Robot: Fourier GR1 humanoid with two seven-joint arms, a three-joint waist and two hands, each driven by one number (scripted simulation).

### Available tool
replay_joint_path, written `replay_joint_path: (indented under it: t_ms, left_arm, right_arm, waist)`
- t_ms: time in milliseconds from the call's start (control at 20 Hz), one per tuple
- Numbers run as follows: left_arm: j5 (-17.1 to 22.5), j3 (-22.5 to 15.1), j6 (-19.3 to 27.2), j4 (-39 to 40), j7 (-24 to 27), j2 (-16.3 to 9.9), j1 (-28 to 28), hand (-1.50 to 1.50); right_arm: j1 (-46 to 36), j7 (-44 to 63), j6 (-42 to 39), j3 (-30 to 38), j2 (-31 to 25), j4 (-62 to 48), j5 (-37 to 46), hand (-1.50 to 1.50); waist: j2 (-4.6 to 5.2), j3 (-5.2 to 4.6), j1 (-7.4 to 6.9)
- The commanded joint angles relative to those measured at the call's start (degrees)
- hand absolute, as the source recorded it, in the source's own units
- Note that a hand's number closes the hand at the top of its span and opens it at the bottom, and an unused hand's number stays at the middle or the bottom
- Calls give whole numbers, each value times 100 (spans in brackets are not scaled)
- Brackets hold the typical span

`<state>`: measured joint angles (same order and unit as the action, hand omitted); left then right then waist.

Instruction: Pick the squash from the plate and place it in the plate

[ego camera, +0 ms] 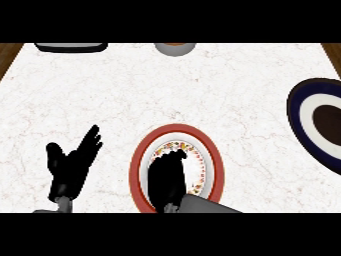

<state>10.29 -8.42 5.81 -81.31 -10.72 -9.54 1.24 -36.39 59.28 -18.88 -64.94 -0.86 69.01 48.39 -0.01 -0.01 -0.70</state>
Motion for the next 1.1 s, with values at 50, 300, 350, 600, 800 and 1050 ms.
replay_joint_path:
  t_ms: [50, 300, 350, 600, 800, 1050]
  left_arm:
    - [-15, 62, -105, -81, -106, -44, -7, 0]
    - [-222, -65, 128, -144, -63, 212, 172, 0]
    - [-196, -132, 114, -537, -278, 133, 275, 0]
    - [-39, 231, 185, -173, -185, 51, 175, 0]
    - [8, 248, 75, -167, -88, 9, 308, 0]
    - [-29, 262, 98, -36, -7, 42, 326, 0]
  right_arm:
    - [-102, 413, -399, -114, 81, -118, 92, 150]
    - [-196, 253, -562, -14, 82, -32, 362, 150]
    - [264, 202, 78, 196, -26, 373, 590, 150]
    - [1356, -156, 2448, 963, -610, 1832, 444, 150]
    - [1779, -555, 3759, 1038, -1217, 2898, 1091, 150]
    - [2397, -576, 4930, 1317, -1892, 4100, 2124, 150]
  waist:
    - [3, 1, -5]
    - [-2, 1, 11]
    - [-17, 4, 69]
    - [-79, 47, 542]
    - [-107, 34, 510]
    - [-91, 15, 512]
